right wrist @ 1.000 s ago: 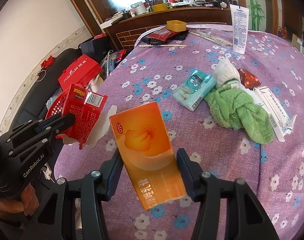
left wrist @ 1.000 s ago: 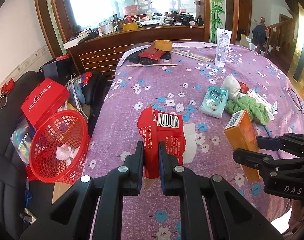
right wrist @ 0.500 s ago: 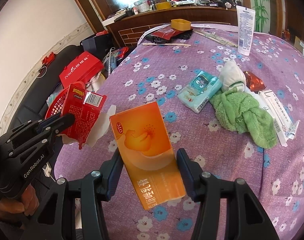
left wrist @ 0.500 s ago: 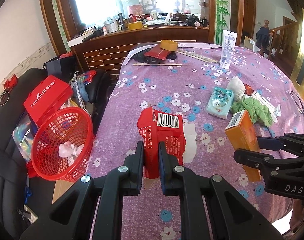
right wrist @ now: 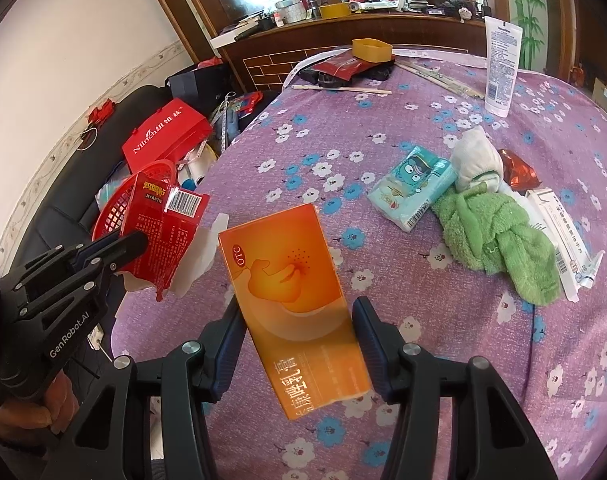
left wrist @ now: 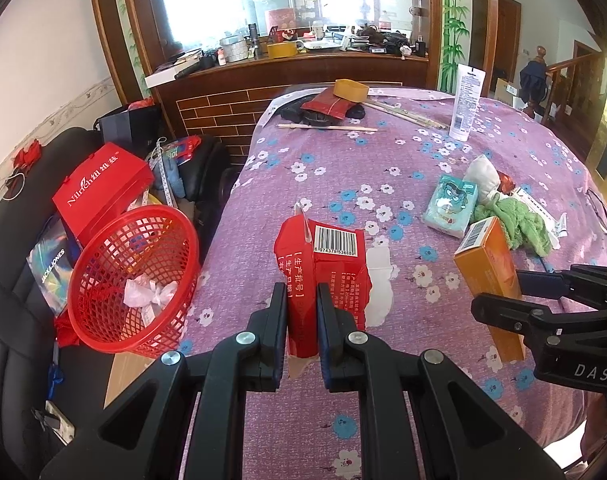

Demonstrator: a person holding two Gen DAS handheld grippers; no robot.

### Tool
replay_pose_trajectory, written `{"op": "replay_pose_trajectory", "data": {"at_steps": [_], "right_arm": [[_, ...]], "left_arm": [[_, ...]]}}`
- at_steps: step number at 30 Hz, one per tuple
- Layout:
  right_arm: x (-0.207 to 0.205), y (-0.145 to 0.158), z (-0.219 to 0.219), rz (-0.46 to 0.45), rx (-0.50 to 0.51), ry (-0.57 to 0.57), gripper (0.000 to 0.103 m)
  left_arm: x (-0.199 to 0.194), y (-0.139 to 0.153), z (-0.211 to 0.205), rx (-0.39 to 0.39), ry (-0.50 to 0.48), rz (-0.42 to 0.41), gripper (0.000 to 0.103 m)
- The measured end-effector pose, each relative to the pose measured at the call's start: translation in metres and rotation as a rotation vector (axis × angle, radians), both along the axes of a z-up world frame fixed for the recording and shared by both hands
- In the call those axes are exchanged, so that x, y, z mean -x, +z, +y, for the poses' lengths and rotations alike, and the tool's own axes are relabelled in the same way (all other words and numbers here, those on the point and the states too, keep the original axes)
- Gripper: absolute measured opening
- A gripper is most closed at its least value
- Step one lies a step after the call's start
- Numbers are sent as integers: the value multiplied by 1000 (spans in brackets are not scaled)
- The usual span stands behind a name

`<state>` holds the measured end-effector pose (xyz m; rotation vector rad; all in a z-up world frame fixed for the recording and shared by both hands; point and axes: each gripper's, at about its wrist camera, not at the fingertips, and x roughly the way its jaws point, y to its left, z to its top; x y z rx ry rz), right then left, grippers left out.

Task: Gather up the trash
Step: 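Lift and hold the red snack box and orange box above the table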

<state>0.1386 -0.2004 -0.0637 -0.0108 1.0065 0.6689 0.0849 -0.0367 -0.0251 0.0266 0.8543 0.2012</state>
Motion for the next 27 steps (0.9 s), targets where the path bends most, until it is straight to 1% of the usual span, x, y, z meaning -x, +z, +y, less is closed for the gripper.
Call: {"op": "replay_pose_trajectory", "data": {"at_steps": [17,27], "right_arm": [[0,9,17,-18,6,36,58],[0,16,33,-27,8,66,59]], "left_arm": [[7,6,19,18,49,-24,13],[14,13,39,33,96,-50,13]]}}
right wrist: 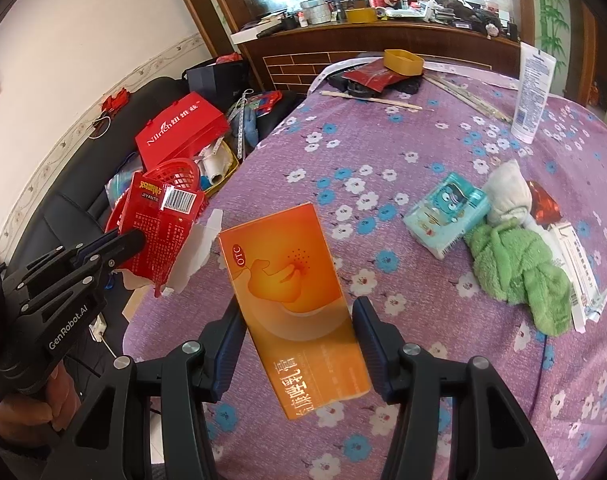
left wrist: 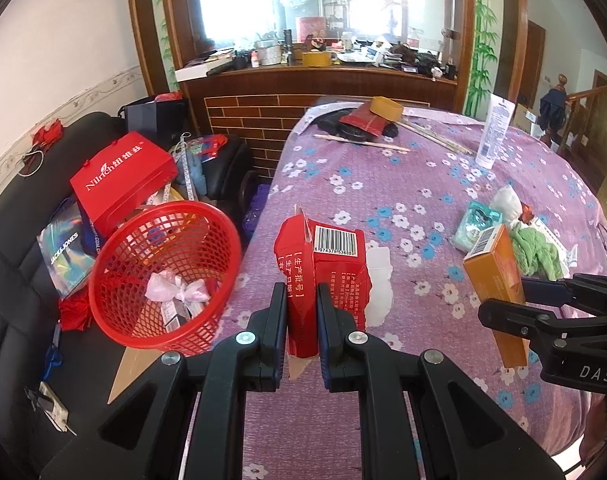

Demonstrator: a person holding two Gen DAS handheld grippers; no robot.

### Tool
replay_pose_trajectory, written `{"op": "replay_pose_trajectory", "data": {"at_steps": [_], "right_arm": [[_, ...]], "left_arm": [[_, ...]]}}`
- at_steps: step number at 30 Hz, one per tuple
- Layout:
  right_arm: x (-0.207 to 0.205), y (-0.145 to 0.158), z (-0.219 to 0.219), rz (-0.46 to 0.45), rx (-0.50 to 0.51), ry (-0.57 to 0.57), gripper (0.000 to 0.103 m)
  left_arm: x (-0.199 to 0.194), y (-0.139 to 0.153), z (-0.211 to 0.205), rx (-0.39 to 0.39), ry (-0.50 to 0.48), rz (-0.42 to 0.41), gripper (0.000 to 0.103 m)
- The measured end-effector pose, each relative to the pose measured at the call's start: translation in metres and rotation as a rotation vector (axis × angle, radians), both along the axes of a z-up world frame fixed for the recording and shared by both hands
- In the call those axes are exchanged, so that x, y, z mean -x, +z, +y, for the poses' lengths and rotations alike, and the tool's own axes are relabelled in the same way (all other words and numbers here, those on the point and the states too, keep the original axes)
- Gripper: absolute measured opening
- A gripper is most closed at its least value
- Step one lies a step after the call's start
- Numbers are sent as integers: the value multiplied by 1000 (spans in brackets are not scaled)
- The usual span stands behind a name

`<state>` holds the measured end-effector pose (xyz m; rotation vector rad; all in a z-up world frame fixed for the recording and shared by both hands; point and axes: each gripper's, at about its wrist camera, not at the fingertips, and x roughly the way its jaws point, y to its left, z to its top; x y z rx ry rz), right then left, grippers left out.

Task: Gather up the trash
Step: 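Lift and hold the red snack box and orange box above the table, then move both boxes over the red basket and open both tools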

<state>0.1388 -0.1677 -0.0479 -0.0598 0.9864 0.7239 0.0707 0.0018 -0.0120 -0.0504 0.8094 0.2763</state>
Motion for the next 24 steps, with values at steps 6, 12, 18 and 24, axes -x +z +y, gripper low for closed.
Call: {"op": "replay_pose_trajectory", "data": {"at_steps": [6,12,18,24], "right_arm": [[0,8,15,-14,-3,29,59],[2,20,34,-28,-9,60,59],[1,29,56,-23,-24,90,59],[-5,36,86,14,-55,116,59]], "left_arm": [[7,7,18,13,37,-22,13],[15,18,42,31,89,-48,13],[26,25,67,47,144,-69,13],[38,26,102,66,217,-74,13]]}}
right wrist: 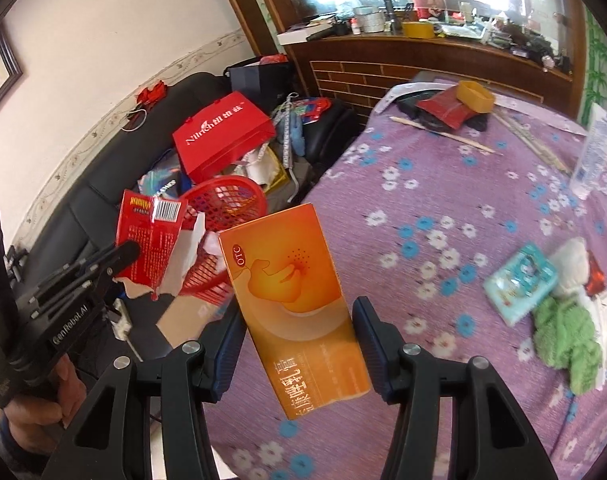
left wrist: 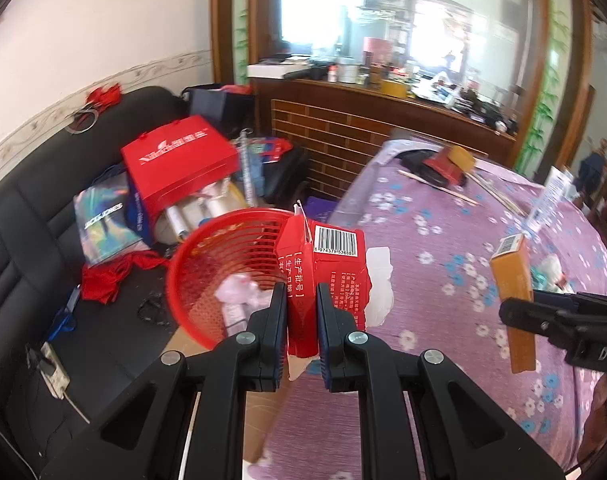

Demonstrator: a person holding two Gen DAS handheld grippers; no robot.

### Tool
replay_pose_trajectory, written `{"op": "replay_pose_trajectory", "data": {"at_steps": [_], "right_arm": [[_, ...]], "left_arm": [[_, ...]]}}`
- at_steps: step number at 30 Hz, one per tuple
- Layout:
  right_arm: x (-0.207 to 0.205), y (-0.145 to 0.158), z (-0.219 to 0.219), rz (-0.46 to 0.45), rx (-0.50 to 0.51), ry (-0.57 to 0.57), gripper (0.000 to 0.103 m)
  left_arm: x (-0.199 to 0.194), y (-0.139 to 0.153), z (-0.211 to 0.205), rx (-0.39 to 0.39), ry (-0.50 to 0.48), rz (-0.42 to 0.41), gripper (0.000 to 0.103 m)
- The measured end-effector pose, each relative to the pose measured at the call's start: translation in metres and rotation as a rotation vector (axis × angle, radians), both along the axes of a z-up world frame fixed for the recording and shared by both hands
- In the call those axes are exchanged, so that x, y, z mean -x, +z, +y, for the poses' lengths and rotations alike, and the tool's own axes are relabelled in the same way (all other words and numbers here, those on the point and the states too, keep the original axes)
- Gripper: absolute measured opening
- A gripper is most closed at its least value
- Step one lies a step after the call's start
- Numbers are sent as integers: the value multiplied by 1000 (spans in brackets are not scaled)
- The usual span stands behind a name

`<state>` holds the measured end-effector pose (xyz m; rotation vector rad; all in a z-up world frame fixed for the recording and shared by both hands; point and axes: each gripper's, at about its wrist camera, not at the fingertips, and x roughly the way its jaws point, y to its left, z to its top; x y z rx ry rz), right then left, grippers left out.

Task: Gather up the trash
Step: 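Move both boxes over the red basket and open both tools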

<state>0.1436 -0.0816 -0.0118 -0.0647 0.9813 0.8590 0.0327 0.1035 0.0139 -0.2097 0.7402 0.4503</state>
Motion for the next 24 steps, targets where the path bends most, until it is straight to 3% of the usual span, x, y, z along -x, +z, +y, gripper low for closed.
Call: {"op": "replay_pose_trajectory", "data": {"at_steps": [8,20,22,24], "right_arm": [[-10,5,59,22,-30,60,59],[-35,-7,139,90,-63,85,59],[-40,-10,151,102,-67,82,60],[-45,-12,161,115,-69,80,61]], "left_arm": [[10,-7,49,26,81,26,13],[-10,-21,85,22,77,68,14],[-14,-22,89,17,77,72,15],[-17,-23,93,18,86,73,24]]}}
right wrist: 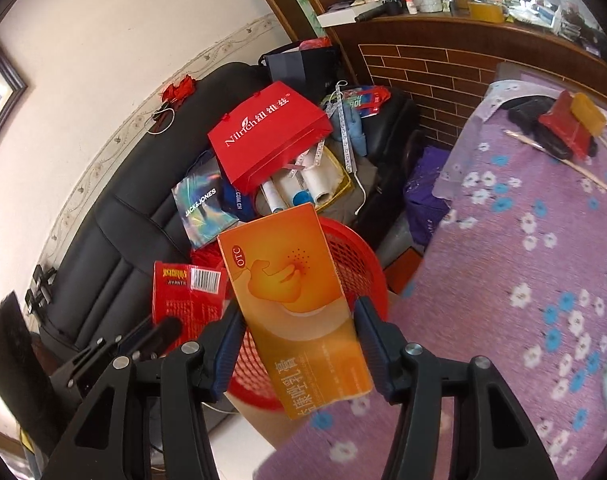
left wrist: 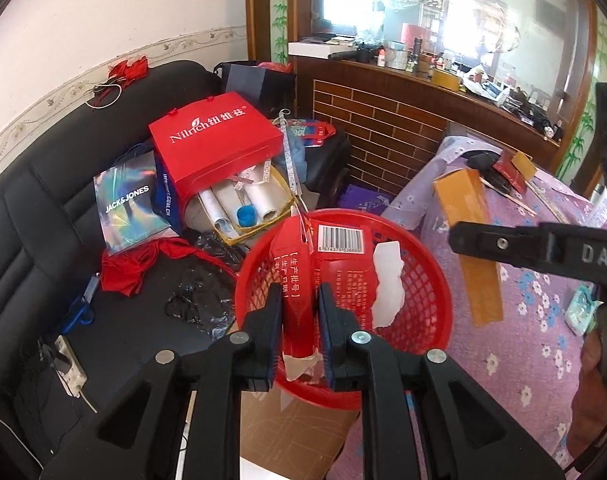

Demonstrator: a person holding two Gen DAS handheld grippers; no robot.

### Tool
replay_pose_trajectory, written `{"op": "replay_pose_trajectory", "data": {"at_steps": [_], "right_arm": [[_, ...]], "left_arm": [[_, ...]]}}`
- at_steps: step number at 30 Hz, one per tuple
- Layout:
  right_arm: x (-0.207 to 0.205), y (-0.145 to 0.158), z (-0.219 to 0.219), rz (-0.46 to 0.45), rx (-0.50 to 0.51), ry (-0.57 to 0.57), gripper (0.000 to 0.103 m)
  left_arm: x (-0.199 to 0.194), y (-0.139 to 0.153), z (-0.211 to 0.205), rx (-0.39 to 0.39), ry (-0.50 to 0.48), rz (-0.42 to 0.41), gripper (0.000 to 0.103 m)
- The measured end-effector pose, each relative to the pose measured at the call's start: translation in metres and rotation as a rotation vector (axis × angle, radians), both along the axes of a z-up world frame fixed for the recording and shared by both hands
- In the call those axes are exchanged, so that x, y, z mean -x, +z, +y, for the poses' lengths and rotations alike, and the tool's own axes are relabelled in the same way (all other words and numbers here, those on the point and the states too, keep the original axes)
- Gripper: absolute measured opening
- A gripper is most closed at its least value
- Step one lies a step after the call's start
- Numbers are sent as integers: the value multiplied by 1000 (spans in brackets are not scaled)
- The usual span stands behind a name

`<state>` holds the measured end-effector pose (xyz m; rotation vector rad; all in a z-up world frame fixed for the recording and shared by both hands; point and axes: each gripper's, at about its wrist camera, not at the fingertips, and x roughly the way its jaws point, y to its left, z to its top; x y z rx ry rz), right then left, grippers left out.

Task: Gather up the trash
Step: 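Move both boxes over the red basket and open both tools, then move both tools back toward the remaining trash on the table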

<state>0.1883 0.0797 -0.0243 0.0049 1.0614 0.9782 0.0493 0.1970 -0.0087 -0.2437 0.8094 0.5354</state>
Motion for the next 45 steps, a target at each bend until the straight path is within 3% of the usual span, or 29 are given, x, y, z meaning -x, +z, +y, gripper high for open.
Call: {"op": "replay_pose_trajectory", "data": {"at_steps": [3,11,15,25,33,39,41,45], "right_arm": [[-6,2,5,2,-13,-16,66],[3,9,-38,-7,-55,-49,67],[18,-2,-76,-12,-22,-68,67],[27,-38,-197,41,40,-229,67],[-16,-28,-327,-123,160,-466,69],[-72,-55,-392,-11,122,-573,70],[-76,-65,-393,42,72,-536,71],[-55,-72,-374,69,80,-438,73]], "left_arm": [[1,3,2,-5,10,-5,37],[10,2,-12,10,5,-11,40],[6,-2,-40,24,-57,2,43],[-23,-9,-137,39,-272,54,44],[-36,-11,-206,21,-426,84,49],[-34,-13,-236,12,-473,103,49],[-33,-14,-238,13,-470,106,49],[-31,-15,-239,21,-459,113,49]]}}
